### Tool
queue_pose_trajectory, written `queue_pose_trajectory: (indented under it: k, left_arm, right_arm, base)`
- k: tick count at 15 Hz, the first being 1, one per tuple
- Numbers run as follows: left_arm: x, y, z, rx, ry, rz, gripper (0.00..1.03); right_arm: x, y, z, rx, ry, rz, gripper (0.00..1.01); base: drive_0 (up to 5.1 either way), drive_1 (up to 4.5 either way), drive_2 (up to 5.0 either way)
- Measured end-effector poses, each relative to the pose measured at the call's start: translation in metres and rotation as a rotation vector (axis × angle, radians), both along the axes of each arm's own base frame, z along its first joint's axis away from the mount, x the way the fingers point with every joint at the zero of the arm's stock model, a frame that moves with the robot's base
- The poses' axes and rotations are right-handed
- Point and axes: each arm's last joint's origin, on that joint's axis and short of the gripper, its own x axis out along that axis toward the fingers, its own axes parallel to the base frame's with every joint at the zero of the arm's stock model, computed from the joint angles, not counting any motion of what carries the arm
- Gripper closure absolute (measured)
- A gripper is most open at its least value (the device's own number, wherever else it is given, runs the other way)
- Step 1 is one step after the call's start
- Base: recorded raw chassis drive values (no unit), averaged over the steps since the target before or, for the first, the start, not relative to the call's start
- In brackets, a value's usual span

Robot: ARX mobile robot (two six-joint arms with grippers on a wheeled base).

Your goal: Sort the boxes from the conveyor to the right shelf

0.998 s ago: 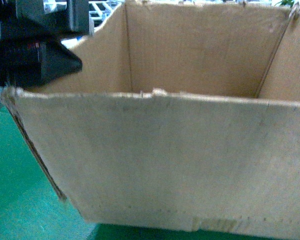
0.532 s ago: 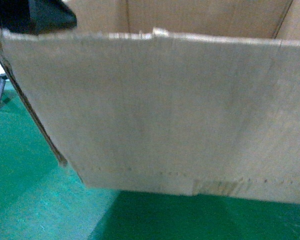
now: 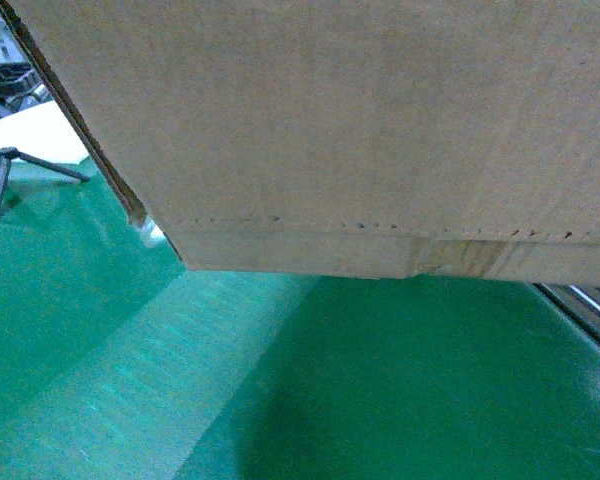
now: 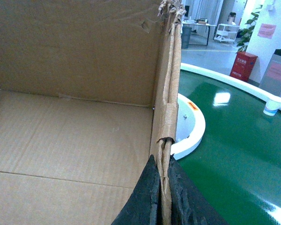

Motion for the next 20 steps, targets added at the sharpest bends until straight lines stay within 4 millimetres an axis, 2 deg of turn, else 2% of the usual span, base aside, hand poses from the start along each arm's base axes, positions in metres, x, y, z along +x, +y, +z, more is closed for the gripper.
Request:
queue_pose_trajectory:
  k: [2,20]
  left_arm:
    - [0.0006,-0.0003,-0.0008,0.001,0.004,0.000,1.01]
    - [-0.0003,-0.0002,-0.0005,0.003,0.005,0.004,1.01]
  right_arm:
    - [0.0010,0.0000,-0.0014,-0.002,0.009,-0.002,0.99]
    - [0.0003,0.0014,-0.0009,-0.001,0.007,0.001,0.99]
  base:
    - [-1.4,-1.14,2.4]
    - [0.0,-4.25,4.3]
